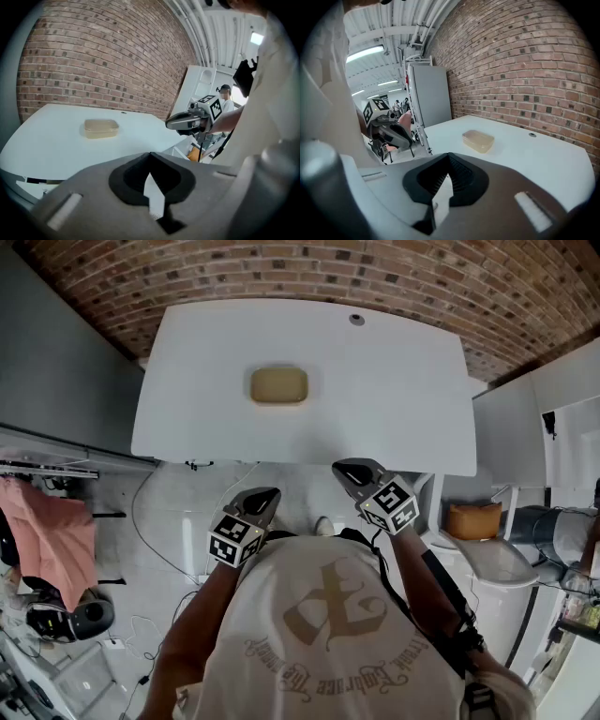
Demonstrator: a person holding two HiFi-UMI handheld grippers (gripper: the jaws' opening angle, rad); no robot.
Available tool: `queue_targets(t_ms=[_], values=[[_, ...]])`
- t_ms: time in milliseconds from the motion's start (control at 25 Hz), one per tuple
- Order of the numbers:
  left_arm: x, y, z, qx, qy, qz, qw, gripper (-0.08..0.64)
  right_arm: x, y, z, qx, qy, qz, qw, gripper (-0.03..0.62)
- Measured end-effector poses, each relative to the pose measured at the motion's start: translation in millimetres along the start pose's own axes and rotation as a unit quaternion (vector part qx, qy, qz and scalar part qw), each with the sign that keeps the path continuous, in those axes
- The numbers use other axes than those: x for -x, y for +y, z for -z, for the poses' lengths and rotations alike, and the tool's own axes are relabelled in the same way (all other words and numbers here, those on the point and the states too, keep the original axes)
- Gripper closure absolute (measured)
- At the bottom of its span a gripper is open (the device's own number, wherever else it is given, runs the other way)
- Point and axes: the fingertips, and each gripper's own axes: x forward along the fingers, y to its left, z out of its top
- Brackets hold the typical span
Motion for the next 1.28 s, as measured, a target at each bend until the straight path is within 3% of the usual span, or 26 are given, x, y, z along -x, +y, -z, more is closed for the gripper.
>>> queue_targets(t_ms=[800,1280], values=[[-80.6,-90.2,-14.6,0.026,-0.012,-0.068,0.9972,0.555,84.5,-75.8,44.1,0.025,-0.015,-0.04,0.999,0.583],[-87.6,-85.8,-23.3,0.004,0.006,-0.071,0.9974,0.555,76.6,-101.7,38.0,0.004,-0.024,-0.031,0.999,0.584]])
